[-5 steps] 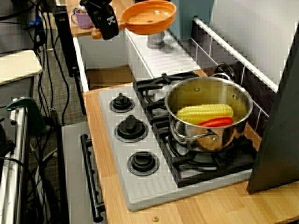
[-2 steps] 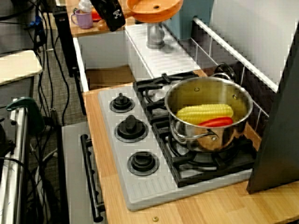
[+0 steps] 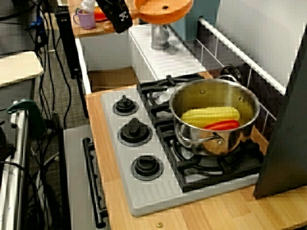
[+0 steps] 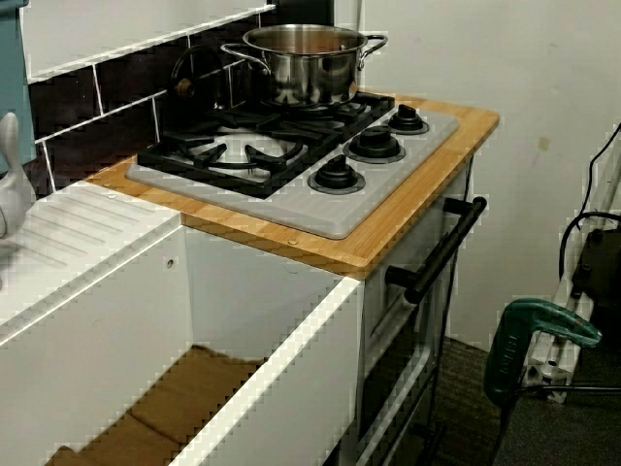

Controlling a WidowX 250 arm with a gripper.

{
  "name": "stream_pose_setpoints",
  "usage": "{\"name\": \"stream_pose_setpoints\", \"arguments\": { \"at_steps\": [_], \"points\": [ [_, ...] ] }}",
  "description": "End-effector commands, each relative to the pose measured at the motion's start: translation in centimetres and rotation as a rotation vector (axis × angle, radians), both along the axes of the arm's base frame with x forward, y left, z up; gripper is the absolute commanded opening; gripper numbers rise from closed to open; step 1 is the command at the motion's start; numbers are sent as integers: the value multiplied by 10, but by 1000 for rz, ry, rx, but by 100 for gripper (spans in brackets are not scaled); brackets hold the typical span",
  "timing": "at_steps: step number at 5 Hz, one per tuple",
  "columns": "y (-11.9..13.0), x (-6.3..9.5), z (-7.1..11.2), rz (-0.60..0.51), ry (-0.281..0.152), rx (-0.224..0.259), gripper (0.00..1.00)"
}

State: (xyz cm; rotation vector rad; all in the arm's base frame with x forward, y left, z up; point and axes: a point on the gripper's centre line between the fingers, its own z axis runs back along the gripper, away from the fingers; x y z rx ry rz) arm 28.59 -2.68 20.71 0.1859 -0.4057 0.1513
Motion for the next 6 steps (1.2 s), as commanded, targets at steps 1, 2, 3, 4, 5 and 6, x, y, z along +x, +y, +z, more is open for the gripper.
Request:
{"name": "stream_pose_setpoints", "arguments": {
  "at_steps": [1, 2, 3, 4, 5, 6],
  "points": [
    [-11, 1, 16, -39, -70, 18, 0],
    [-16, -3, 15, -48, -75, 27, 0],
    [-20, -3, 13, -51, -81, 42, 0],
    [-22, -3, 13, -58, -89, 56, 0],
    [-23, -2, 11, -57, -98, 75, 0],
    [-28, -2, 4, -48, -127, 138, 0]
  ]
}}
